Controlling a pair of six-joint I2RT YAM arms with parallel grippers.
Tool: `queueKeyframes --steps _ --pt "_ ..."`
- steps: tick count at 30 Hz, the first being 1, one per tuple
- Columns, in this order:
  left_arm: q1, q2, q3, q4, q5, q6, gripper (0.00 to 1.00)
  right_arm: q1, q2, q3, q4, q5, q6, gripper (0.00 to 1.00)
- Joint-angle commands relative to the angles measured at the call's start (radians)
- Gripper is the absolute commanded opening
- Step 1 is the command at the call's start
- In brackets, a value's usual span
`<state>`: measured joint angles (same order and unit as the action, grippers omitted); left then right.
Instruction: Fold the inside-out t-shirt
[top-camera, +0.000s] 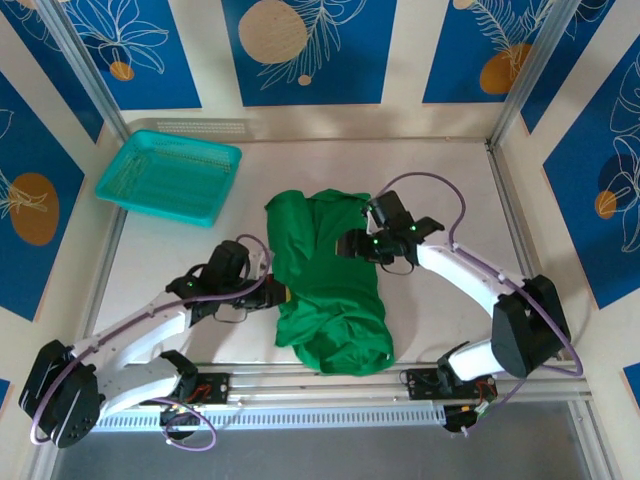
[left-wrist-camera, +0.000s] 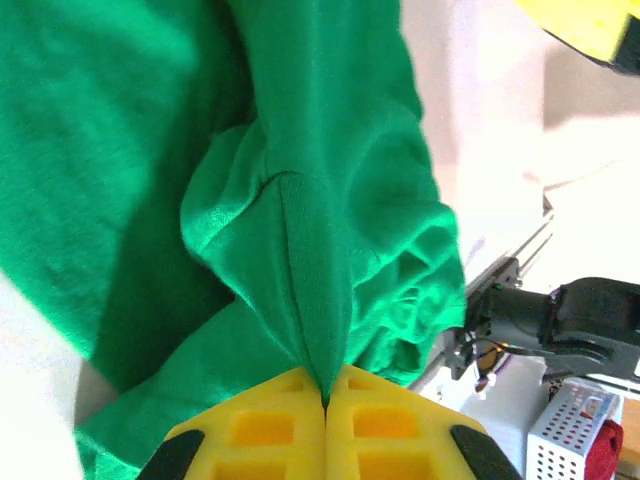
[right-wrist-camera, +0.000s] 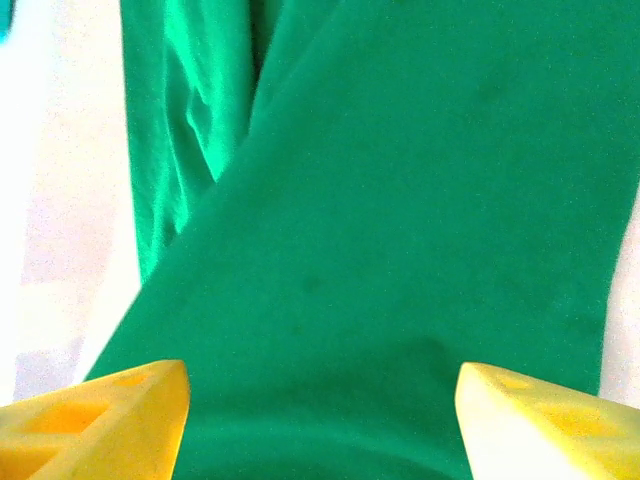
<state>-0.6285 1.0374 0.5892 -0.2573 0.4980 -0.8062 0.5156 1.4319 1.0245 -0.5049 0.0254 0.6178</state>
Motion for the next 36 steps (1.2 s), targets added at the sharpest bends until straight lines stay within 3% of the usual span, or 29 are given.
queueKeyframes --steps 1,5,10,13,17,20,22,24,26,28,33,36 --pt "0.009 -0.02 0.053 -0.091 0.046 0.038 0.0 -0.047 0.068 0.129 0.043 0.041 0.012 0.71" --pt "0.006 -0.016 -0.004 0.014 0.17 0.01 0.0 -0.032 0.284 0.332 0.101 0.181 0.017 0.7" --pt "-0.031 -0.04 -0.062 0.159 0.202 -0.109 0.0 -0.031 0.571 0.604 0.086 0.186 0.036 0.59" --pt "-0.038 -0.069 -0.022 0.058 0.165 -0.051 0.0 -0.026 0.725 0.766 0.033 0.204 -0.018 0.58" --pt "-0.038 -0.071 0.036 -0.084 0.094 0.018 0.0 -0.018 0.902 0.992 -0.085 0.196 -0.098 0.63" --pt "-0.036 -0.038 0.042 -0.085 0.11 0.014 0.0 -0.013 1.019 1.153 -0.227 0.164 -0.021 0.63" --pt "-0.036 -0.014 0.059 -0.113 0.109 0.019 0.0 0.003 1.085 1.238 -0.31 0.209 0.017 0.63" --pt "-0.033 0.005 0.079 -0.159 0.095 0.034 0.0 0.008 1.138 1.292 -0.365 0.275 0.053 0.55" --pt "-0.022 0.02 0.118 -0.241 0.058 0.065 0.0 -0.002 1.146 1.294 -0.362 0.31 0.077 0.2" --pt "-0.001 0.031 0.179 -0.366 -0.002 0.108 0.0 -0.021 1.128 1.284 -0.34 0.305 0.074 0.03" --pt "0.064 0.059 0.479 -0.718 -0.289 0.327 0.0 -0.116 1.027 1.315 -0.331 0.259 0.07 0.0" --pt "0.077 0.073 0.666 -0.761 -0.47 0.455 0.0 -0.207 0.893 1.251 -0.308 0.155 0.1 0.0"
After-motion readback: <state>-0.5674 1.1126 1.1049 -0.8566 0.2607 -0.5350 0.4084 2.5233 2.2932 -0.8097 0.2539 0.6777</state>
